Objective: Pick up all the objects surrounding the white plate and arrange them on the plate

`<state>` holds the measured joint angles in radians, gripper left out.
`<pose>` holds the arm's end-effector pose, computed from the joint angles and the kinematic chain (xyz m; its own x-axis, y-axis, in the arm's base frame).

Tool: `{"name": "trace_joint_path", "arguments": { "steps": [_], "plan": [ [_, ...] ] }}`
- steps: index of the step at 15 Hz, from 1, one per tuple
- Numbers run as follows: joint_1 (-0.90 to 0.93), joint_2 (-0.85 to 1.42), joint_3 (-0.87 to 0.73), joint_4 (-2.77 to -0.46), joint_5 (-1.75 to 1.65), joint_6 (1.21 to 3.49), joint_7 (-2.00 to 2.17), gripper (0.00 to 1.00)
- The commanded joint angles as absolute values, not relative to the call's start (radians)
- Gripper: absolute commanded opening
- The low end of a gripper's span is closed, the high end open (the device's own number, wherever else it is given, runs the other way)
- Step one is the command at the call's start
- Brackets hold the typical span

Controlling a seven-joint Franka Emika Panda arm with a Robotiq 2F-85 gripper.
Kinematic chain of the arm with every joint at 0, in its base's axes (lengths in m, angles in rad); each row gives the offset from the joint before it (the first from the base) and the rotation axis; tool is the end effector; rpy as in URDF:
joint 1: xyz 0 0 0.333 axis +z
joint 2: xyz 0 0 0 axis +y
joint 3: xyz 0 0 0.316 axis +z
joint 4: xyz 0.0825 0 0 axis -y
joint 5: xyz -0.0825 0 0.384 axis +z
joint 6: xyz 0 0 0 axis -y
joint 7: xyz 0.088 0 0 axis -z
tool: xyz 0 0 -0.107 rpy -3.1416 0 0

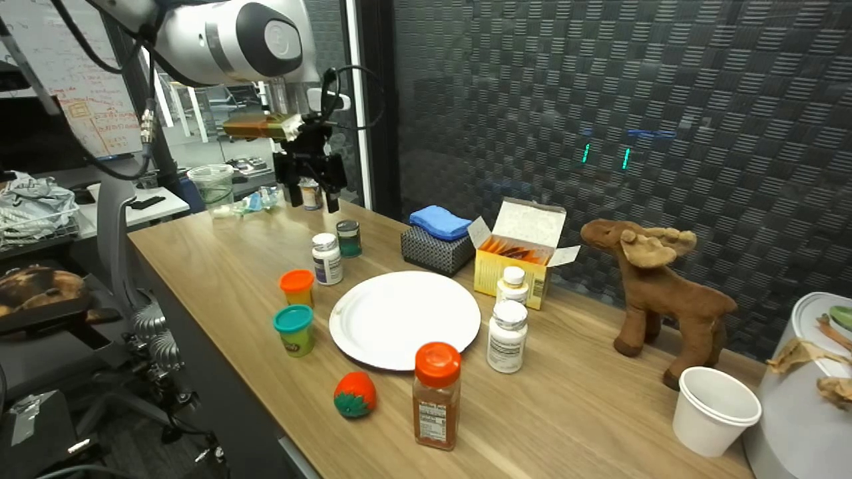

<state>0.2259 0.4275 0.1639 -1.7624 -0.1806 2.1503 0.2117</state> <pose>0.6080 0.2322 0.3237 0.9648 0.2623 -0.0175 0.2628 -0.9611 0.0855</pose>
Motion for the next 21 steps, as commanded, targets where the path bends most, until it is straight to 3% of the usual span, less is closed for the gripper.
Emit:
{"name": "trace_joint_path", "arguments": {
  "steps": [1, 19, 20, 21],
  "plan": [
    [0.251, 0.498, 0.122, -1.655, -0.209, 2.152, 0.205, 1.00],
    [0.196, 0.624, 0.134, -1.542, -0.075, 2.075, -0.021, 1.00],
    [0.197, 0.630, 0.132, -1.539, -0.076, 2.073, -0.022, 0.97],
    [0.196, 0.636, 0.132, -1.533, -0.074, 2.075, -0.027, 0.82]
  ]
}}
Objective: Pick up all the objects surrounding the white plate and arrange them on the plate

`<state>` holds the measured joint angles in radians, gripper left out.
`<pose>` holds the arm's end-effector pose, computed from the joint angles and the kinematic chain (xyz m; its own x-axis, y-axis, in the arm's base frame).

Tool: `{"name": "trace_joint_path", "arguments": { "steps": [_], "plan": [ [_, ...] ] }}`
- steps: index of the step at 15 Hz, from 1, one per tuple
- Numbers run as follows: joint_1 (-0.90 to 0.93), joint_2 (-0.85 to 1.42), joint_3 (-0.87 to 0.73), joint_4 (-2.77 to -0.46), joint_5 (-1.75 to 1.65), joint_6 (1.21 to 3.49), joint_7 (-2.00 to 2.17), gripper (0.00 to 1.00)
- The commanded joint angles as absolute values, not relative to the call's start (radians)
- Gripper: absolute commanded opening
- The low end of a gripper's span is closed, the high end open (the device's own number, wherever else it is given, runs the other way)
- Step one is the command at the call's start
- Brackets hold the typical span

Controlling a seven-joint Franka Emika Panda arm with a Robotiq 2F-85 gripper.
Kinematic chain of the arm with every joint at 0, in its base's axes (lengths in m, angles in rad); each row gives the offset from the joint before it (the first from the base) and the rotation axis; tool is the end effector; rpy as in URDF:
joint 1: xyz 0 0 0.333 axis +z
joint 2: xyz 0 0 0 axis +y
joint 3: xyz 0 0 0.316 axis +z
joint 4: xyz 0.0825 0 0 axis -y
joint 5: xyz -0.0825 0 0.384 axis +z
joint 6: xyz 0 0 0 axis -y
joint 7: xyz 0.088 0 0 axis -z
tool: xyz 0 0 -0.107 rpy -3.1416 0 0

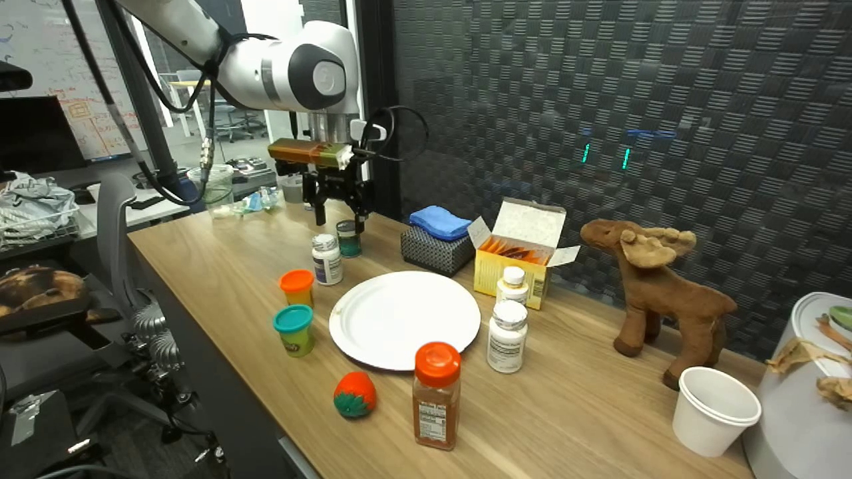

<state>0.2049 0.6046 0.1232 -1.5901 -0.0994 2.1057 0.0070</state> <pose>0.6541 0.2062 0.2767 0.9340 0.3475 -0.0836 0.3496 -0.9368 0.0116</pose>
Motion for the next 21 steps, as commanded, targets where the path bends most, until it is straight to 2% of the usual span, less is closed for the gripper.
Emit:
{"name": "trace_joint_path", "arguments": {
  "steps": [1, 2, 5, 8, 13, 21],
  "plan": [
    [0.199, 0.642, 0.129, -1.529, -0.078, 2.082, -0.023, 0.73],
    [0.202, 0.647, 0.126, -1.523, -0.083, 2.086, -0.018, 0.71],
    [0.214, 0.664, 0.115, -1.503, -0.103, 2.087, -0.005, 0.45],
    [0.226, 0.663, 0.103, -1.500, -0.125, 2.083, 0.013, 0.23],
    [0.225, 0.553, 0.057, -1.587, -0.139, 2.068, 0.136, 0.23],
    [0.119, 0.412, -0.038, -1.747, -0.092, 2.143, 0.346, 0.23]
  ]
}}
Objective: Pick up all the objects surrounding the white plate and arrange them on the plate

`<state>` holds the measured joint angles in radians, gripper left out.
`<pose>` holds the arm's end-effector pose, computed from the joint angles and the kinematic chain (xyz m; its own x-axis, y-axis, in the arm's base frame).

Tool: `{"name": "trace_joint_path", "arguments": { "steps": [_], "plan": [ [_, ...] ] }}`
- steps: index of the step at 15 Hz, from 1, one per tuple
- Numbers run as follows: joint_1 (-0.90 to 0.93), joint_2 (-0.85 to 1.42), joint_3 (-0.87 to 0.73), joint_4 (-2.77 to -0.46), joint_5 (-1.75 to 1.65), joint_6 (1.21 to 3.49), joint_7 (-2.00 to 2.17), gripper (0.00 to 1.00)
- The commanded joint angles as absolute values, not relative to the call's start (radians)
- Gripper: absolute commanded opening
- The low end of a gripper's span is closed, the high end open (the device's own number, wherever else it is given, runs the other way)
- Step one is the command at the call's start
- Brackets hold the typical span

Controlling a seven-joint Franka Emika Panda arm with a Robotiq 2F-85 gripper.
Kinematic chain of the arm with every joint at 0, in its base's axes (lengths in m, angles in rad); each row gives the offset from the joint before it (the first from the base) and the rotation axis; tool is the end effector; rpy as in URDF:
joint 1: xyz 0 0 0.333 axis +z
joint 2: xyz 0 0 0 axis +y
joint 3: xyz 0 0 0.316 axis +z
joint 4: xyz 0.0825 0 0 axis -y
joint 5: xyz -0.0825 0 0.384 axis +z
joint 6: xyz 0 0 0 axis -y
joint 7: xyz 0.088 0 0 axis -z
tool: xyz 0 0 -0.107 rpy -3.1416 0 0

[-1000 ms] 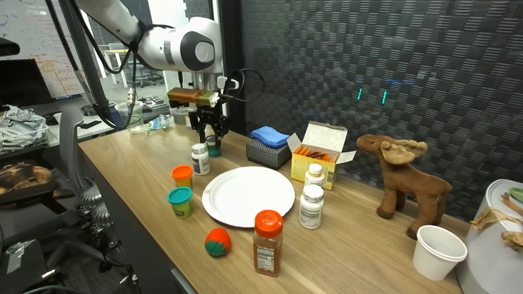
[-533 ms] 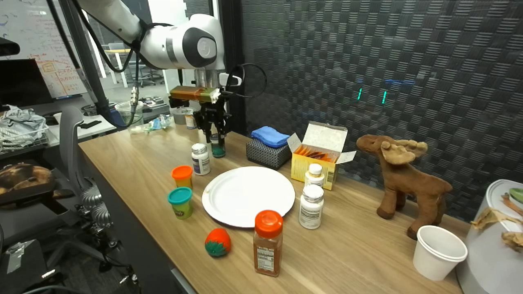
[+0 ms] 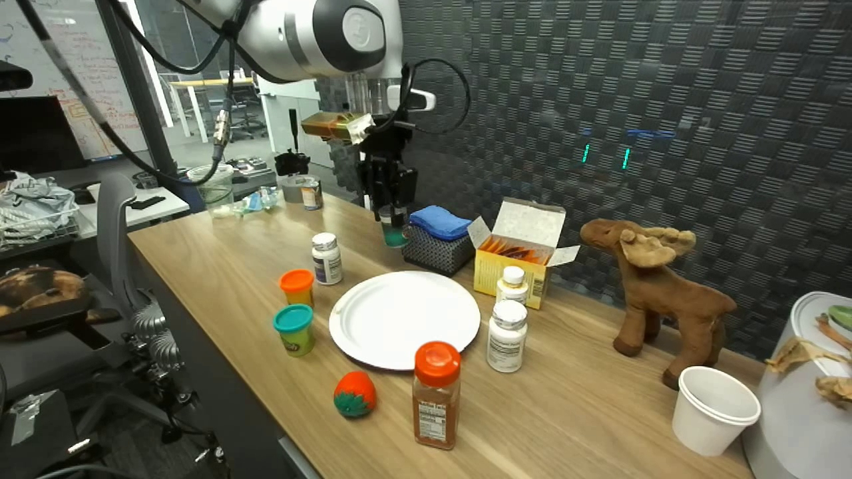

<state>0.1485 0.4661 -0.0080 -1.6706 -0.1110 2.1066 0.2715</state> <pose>0.6630 0.0891 0.3326 0.9974 -0.0723 -0.0057 -0.0713 -0.9922 0.1024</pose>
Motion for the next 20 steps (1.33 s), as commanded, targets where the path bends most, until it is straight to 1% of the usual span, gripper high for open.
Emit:
{"name": "trace_joint_path", "arguments": {
  "steps": [1, 6, 10, 15, 20],
  "plan": [
    [0.106, 0.414, -0.047, -1.751, -0.089, 2.142, 0.362, 0.23],
    [0.053, 0.458, -0.079, -1.732, -0.068, 2.151, 0.415, 0.23],
    [0.012, 0.493, -0.057, -1.718, 0.032, 2.187, 0.379, 0.23],
    [0.005, 0.539, -0.048, -1.714, 0.121, 2.209, 0.368, 0.23],
    [0.018, 0.508, -0.062, -1.751, 0.107, 2.221, 0.383, 0.23]
  ]
}}
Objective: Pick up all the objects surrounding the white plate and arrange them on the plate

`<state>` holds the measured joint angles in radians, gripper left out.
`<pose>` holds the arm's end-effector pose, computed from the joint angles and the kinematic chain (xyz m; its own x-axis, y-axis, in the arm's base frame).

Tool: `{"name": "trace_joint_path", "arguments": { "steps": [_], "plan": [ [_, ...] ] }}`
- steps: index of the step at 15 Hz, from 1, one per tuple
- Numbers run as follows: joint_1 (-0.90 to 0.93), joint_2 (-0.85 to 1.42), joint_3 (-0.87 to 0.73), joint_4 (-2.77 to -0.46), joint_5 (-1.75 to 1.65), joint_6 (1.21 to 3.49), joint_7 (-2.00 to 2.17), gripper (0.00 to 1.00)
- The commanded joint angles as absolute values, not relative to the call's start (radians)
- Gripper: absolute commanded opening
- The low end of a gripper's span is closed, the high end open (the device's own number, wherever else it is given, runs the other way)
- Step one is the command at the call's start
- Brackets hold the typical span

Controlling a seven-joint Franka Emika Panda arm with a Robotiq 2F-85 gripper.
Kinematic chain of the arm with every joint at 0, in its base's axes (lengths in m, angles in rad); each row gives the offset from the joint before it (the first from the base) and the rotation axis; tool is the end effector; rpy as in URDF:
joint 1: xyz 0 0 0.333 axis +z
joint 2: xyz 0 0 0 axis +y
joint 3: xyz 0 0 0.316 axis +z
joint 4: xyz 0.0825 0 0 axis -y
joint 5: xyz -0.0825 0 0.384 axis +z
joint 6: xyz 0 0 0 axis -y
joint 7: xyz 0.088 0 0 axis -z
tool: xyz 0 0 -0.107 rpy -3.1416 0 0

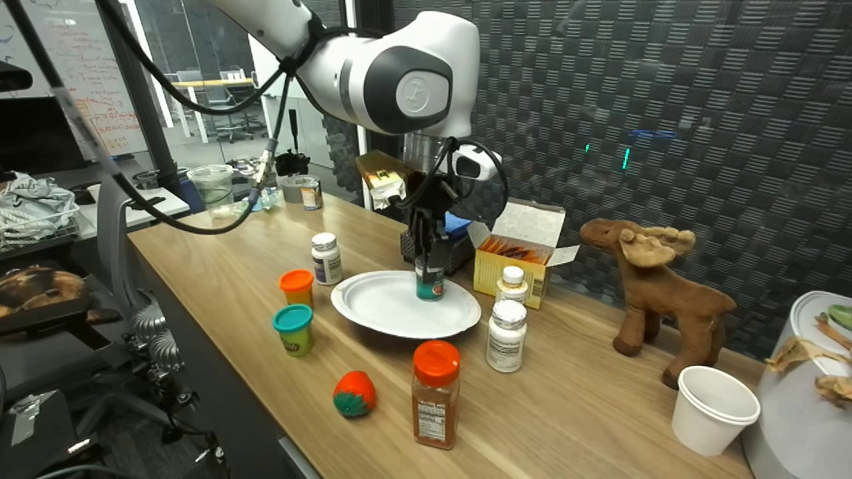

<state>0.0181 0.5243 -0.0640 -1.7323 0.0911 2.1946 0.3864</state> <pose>0.6600 -0.0233 0.2743 0.8849 -0.4604 -0.0712 -0.4623 -0.8866 -0.0126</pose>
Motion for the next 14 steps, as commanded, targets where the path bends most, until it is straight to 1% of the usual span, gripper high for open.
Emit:
{"name": "trace_joint_path", "arguments": {
  "steps": [1, 9, 10, 11, 12, 13, 14],
  "plan": [
    [0.018, 0.497, -0.061, -1.760, 0.108, 2.224, 0.383, 0.23],
    [0.054, 0.474, -0.072, -1.803, 0.063, 2.238, 0.403, 0.23],
    [0.056, 0.478, -0.072, -1.804, 0.062, 2.235, 0.405, 0.35],
    [0.061, 0.481, -0.078, -1.806, 0.050, 2.229, 0.413, 0.73],
    [0.067, 0.479, -0.085, -1.812, 0.038, 2.231, 0.424, 0.73],
    [0.070, 0.471, -0.088, -1.819, 0.027, 2.230, 0.430, 0.78],
    [0.078, 0.457, -0.093, -1.827, 0.009, 2.231, 0.445, 0.86]
  ]
}}
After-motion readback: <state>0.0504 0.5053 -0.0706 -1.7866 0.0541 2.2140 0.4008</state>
